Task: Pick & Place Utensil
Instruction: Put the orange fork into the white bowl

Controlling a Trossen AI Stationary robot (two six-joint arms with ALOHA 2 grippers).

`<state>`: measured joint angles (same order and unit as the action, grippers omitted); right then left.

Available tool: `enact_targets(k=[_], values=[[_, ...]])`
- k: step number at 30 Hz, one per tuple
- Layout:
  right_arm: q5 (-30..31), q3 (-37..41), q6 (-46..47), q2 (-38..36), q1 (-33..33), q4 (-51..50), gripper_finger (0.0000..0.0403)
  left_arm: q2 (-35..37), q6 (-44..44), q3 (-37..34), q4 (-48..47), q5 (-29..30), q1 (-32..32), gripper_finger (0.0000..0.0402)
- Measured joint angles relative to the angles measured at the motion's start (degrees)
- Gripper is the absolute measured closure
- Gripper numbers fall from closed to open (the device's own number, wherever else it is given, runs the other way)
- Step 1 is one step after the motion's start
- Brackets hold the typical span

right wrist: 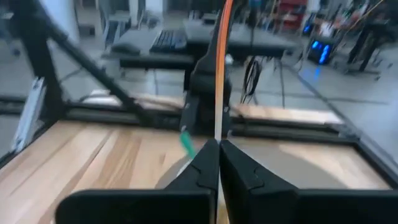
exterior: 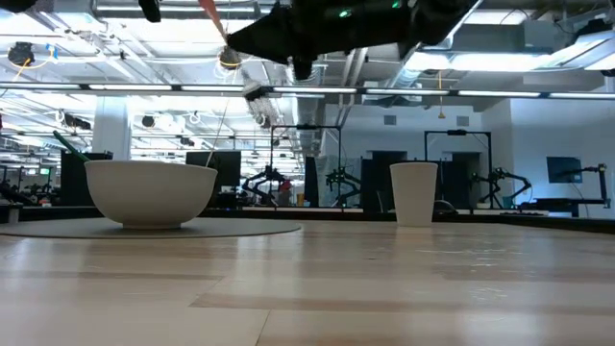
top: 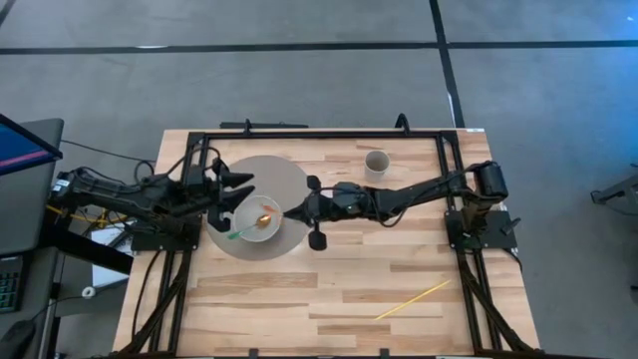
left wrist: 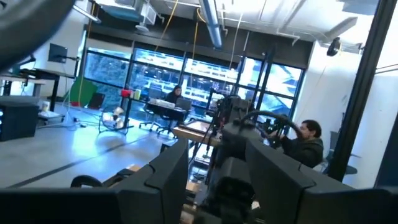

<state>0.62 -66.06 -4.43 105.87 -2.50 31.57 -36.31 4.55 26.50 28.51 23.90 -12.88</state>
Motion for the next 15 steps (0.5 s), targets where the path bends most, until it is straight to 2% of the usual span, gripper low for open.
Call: enact_targets(k=[5, 9, 15], values=[[-0.30, -3.39, -1.04, 7.22, 1.11, 7.87, 0.0403, 0.25, 0.14, 0.00, -0.30, 0.02, 0.01, 0.0239], [-0.42, -10.49, -4.74, 13.52, 1.34, 8.59, 0.0403, -0.16, 0.18, -0.02, -0.37, -0.04, 0.00, 0.0239], [-0.76, -19.78, -4.74, 20.02, 1.62, 8.98, 0.0403, -0.31, 0.38, -0.02, -0.61, -0.20, 0.00, 0.0239]])
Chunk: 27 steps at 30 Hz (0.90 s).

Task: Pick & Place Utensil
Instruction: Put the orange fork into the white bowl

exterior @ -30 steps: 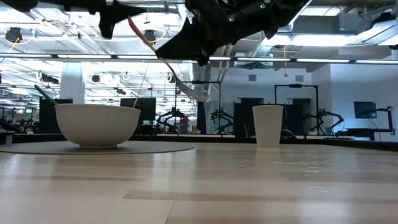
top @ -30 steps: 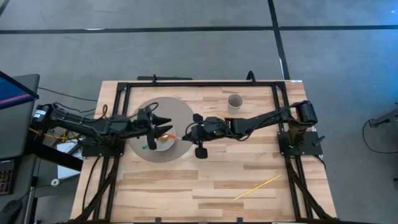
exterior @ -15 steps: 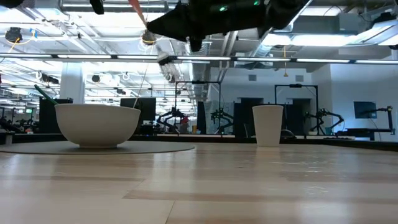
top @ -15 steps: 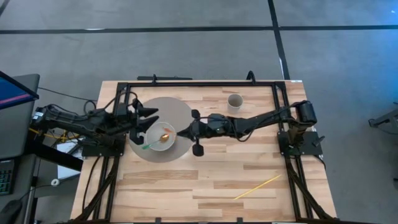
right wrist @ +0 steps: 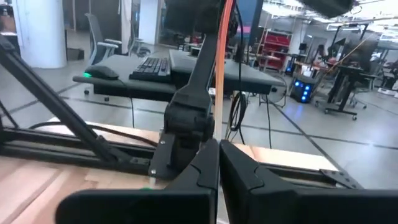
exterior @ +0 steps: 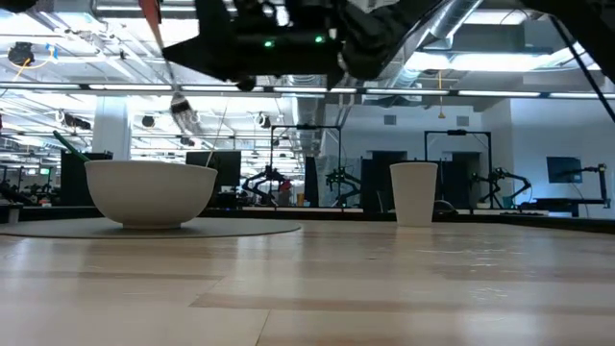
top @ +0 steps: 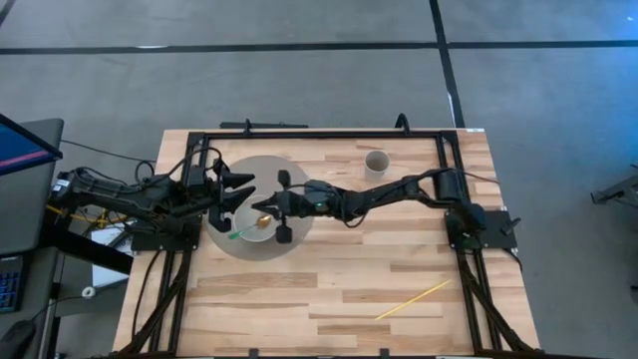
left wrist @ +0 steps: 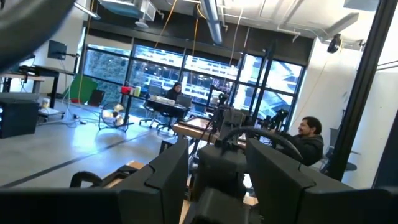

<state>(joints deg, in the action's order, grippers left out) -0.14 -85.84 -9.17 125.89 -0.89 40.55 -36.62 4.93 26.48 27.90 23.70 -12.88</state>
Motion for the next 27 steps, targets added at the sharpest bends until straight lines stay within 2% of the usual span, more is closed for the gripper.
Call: enact_targets(k=[7, 13, 20, 27], values=[[-0.32, -2.93, -6.06, 5.52, 0.04, -2.61, 0.0403, 0.04, 0.01, 0.00, 0.00, 0.00, 0.00, 0.0239], [-5.73, -3.06, -13.08, 8.57, 0.06, -1.64, 0.0403, 0.06, 0.00, 0.00, 0.00, 0.00, 0.02, 0.0239], [-5.77, -3.04, -8.66, 8.52, 0.81, -3.99, 0.0400, 0.04, 0.00, 0.00, 0.01, 0.00, 0.02, 0.0239], [-5.72, -3.04, -8.50, 8.52, 1.68, -5.02, 0.0366, 0.04, 0.00, 0.01, 0.02, 0.00, 0.02, 0.0239]])
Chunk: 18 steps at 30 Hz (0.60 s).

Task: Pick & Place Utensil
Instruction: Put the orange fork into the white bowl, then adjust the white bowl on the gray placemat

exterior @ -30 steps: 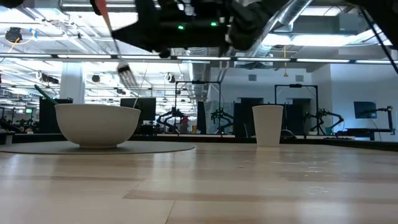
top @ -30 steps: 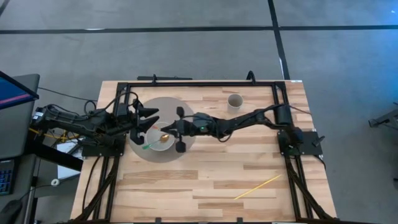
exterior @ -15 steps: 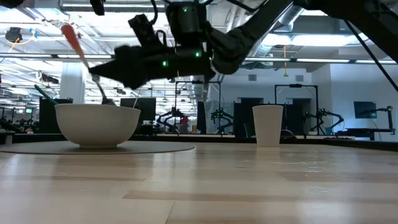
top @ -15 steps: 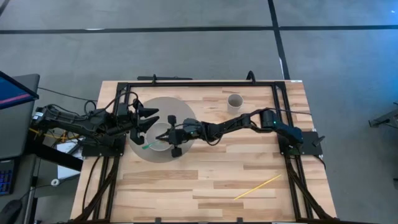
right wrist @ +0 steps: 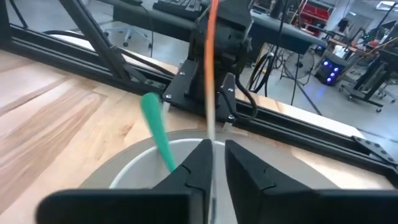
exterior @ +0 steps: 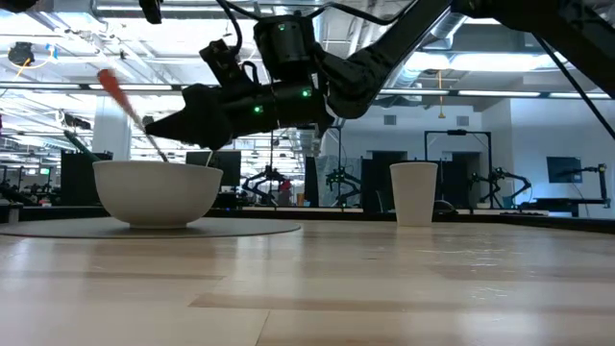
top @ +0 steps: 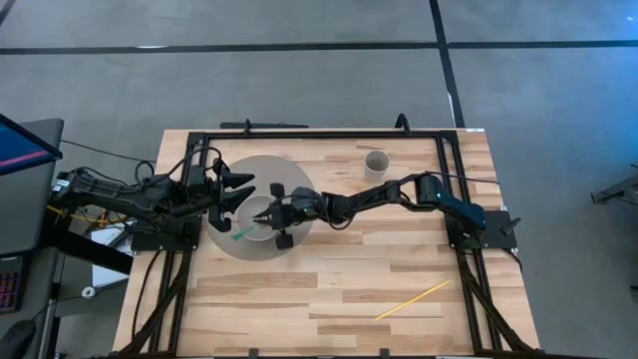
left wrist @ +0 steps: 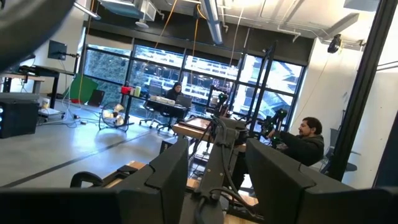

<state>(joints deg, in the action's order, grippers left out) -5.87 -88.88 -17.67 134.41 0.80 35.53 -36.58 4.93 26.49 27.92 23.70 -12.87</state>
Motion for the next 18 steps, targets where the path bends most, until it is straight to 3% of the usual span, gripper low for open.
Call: enact_targets(k=[13, 18], values=[[0.13, 0.00, -0.72, -0.02, 0.04, -0.07, 0.0315, 0.00, 0.02, -0.01, -0.02, 0.00, 0.00, 0.0239], [4.36, -0.04, 1.74, -0.20, 0.65, -9.30, 0.0319, -0.02, 0.00, -0.01, -0.01, 0.00, 0.00, 0.0239]])
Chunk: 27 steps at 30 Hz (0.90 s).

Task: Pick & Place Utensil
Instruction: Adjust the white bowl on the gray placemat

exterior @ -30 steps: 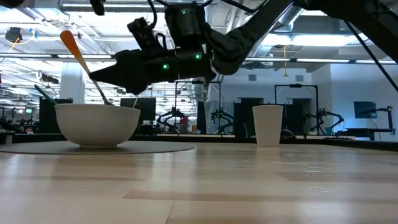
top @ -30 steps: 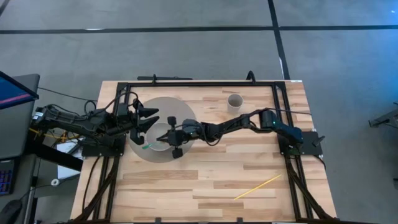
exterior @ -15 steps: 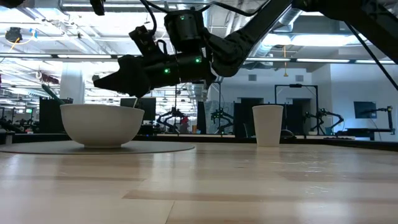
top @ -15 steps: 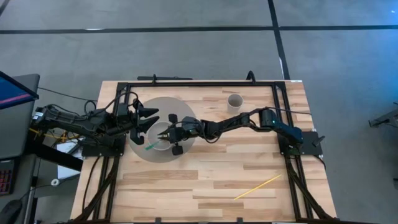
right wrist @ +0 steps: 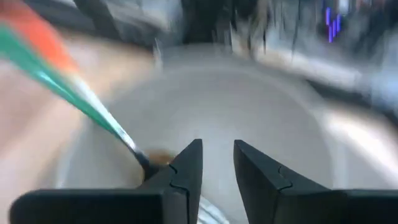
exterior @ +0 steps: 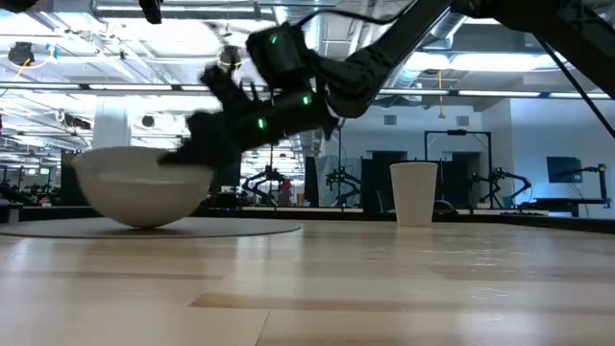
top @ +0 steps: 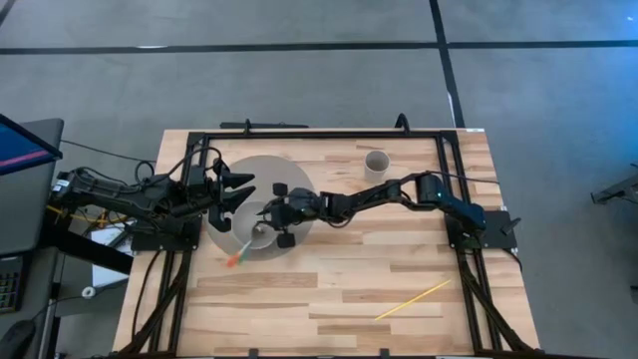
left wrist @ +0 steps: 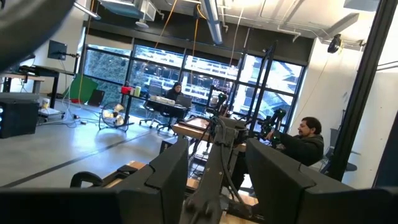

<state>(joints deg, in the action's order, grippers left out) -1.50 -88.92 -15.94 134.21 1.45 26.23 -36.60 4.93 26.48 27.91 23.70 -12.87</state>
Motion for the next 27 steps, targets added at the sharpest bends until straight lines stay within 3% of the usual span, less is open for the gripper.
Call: enact_targets(k=[3, 11, 20, 27], values=[[1.44, 0.15, 3.60, 0.24, 0.89, -4.06, 0.0332, 0.00, 0.00, 0.00, -0.01, -0.02, -0.01, 0.0239], [0.13, -0.26, 3.59, 0.16, 1.56, -0.81, 0.0345, 0.00, 0.02, 0.00, 0.01, 0.00, 0.01, 0.0239], [0.03, -9.33, 5.46, 0.11, -0.04, -15.90, 0.0364, 0.00, 0.02, 0.00, 0.01, -0.01, 0.01, 0.0239], [0.03, -10.23, 5.48, 0.09, -0.41, -17.38, 0.0387, 0.00, 0.02, 0.00, -0.12, 0.00, -0.01, 0.0239]])
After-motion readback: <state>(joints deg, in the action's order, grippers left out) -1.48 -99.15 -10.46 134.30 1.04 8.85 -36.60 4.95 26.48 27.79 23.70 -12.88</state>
